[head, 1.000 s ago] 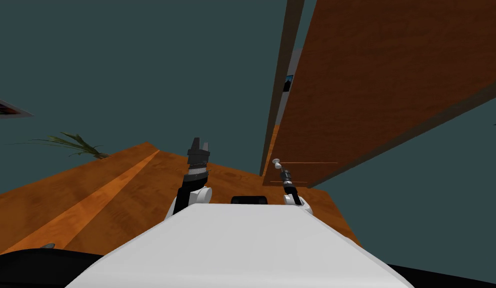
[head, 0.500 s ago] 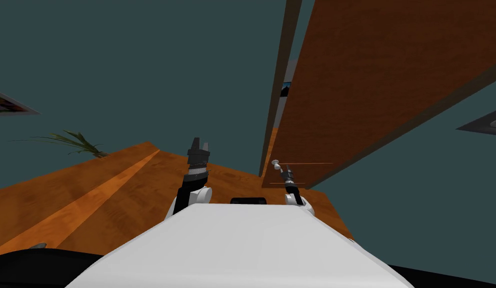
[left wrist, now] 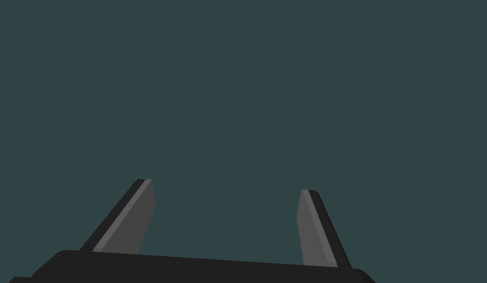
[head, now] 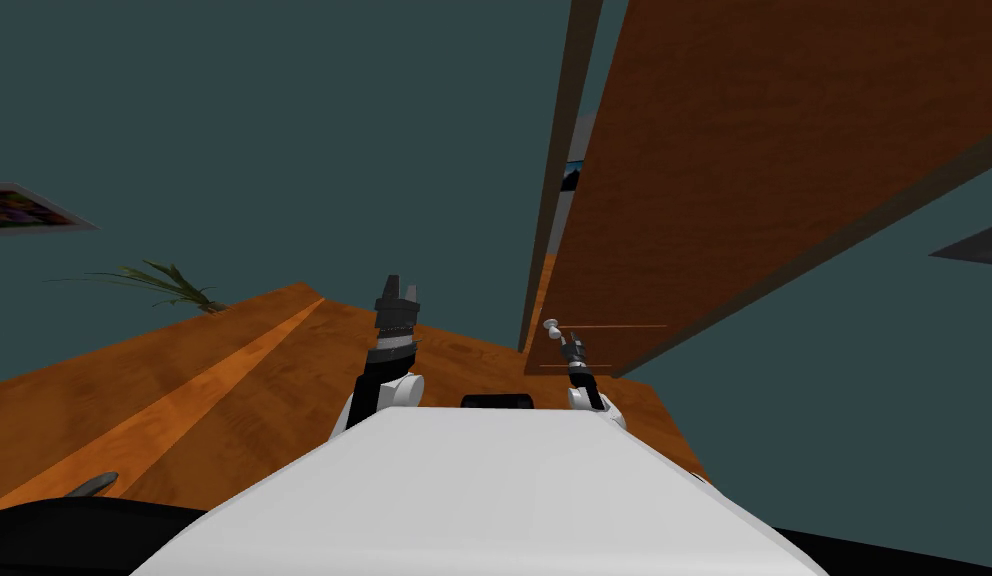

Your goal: Pull the door open

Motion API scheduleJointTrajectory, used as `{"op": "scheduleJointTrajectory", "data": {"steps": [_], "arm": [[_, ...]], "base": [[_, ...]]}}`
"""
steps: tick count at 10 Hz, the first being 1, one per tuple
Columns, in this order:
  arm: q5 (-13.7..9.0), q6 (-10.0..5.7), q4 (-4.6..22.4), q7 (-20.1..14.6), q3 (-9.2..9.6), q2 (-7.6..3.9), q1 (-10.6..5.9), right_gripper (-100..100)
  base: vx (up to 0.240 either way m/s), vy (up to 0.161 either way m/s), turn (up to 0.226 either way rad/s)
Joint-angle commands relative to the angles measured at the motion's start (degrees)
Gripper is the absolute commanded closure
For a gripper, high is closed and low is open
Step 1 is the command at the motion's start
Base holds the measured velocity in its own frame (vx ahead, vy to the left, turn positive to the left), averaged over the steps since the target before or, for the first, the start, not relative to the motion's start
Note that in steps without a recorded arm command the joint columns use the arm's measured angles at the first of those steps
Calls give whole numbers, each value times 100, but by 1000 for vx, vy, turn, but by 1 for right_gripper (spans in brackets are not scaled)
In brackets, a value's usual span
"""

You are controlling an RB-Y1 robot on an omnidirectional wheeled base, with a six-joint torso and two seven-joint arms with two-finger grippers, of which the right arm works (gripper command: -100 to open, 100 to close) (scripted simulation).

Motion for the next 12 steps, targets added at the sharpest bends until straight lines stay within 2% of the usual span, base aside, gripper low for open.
{"op": "scheduleJointTrajectory", "data": {"steps": [1,2,3,5,6,7,8,9,10,11,12], "arm": [[-41,7,-97,-286,190,99,44,-100],[-41,7,-97,-291,190,99,44,-100],[-139,10,-111,-524,231,102,52,-100],[-139,10,-111,-526,231,102,52,-100],[-240,13,-124,-760,273,105,59,-100],[-240,13,-124,-760,273,105,59,-100],[-344,16,-138,-997,318,108,67,-100],[-344,16,-138,-997,318,108,67,-100],[-450,19,-152,-1217,363,111,75,-100],[-450,19,-152,-1234,363,111,75,-100],[-558,22,-166,-1471,408,114,84,-100]], "base": [[-33,-3,43],[-45,-1,44],[-38,-16,53],[-31,-14,32],[-23,-3,27],[-32,0,49],[-48,1,41],[-52,-11,42],[-57,-24,37],[-30,-22,29],[-41,-19,97]]}}
